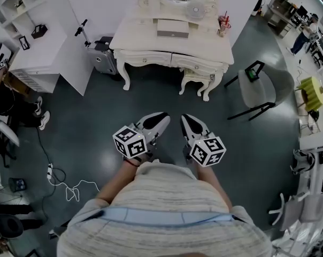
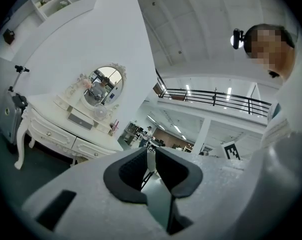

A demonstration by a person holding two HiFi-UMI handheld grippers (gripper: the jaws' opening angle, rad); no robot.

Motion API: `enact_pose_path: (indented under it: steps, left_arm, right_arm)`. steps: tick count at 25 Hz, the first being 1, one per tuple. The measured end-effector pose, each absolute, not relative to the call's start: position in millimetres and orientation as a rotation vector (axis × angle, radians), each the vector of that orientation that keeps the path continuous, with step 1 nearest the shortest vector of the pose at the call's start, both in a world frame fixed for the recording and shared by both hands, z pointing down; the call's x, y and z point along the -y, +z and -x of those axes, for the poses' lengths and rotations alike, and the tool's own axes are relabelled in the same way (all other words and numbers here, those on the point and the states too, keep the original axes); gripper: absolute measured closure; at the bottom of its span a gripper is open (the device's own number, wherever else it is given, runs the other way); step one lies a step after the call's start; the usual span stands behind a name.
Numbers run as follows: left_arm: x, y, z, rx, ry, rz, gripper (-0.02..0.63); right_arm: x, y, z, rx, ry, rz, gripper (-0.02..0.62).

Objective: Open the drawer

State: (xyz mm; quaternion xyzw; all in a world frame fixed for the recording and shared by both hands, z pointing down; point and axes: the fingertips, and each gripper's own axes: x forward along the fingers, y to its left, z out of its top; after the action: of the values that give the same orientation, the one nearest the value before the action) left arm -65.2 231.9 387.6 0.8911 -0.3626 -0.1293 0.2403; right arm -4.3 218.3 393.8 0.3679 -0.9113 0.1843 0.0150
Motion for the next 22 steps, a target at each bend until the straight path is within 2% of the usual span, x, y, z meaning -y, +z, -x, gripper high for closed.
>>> enact_pose_path:
  steps: [13, 22]
  left_arm:
    - [-176, 406, 93, 0.996, -0.361, -2.399, 0.545]
    - [-72, 422, 90, 1.01, -0.322, -2.367, 0.545]
  right_arm:
    - [-150, 405, 26, 2.808, 0.576, -1.189, 0.584]
    - [-38, 420, 29, 2.801, 0.604, -1.155, 0.584]
